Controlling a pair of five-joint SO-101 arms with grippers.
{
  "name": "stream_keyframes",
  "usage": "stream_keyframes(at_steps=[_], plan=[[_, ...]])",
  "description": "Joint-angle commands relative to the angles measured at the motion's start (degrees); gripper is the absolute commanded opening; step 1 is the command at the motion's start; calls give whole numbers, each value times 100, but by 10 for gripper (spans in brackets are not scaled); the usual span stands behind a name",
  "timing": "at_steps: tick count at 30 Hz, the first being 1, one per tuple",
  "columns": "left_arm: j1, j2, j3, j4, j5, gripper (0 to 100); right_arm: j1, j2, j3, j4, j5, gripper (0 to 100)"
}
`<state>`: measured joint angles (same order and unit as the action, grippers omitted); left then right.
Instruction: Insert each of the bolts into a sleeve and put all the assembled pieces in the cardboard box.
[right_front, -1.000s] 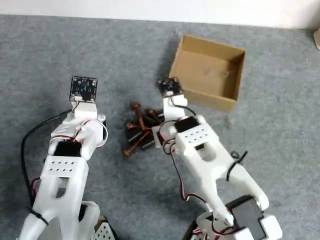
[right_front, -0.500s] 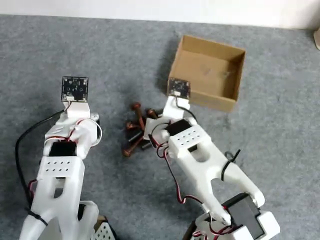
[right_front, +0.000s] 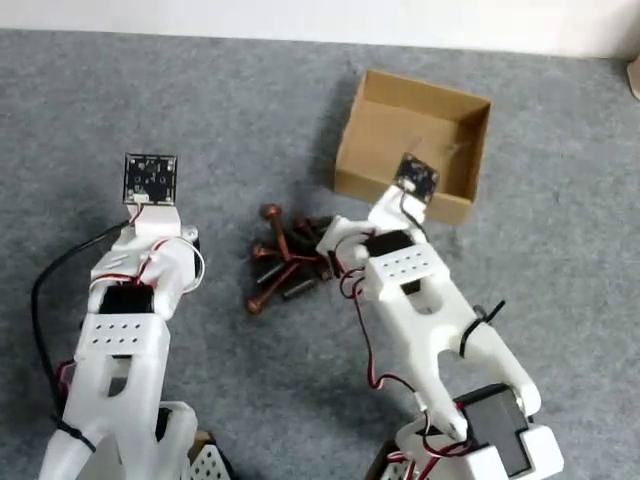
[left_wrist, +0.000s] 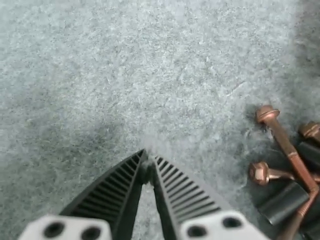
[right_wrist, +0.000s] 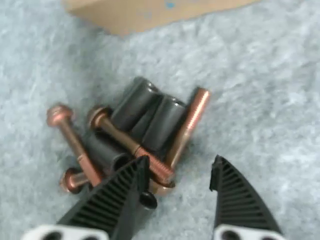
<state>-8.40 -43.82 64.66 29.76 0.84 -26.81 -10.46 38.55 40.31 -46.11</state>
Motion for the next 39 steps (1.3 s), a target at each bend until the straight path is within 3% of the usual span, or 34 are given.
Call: stream_keyframes(at_steps=[1, 20, 28, 39], plan=[[-66, 4, -13, -202, 44, 8, 171, -22, -13, -163, -123, 188], [242, 13, -13, -176, 44, 8, 303, -22, -57, -171, -105, 188], [101, 13, 110, -211, 316, 8, -40, -4, 101, -1393, -132, 188], [92, 13, 277, -484, 316, 8, -251, 119, 101, -1464, -132, 184]])
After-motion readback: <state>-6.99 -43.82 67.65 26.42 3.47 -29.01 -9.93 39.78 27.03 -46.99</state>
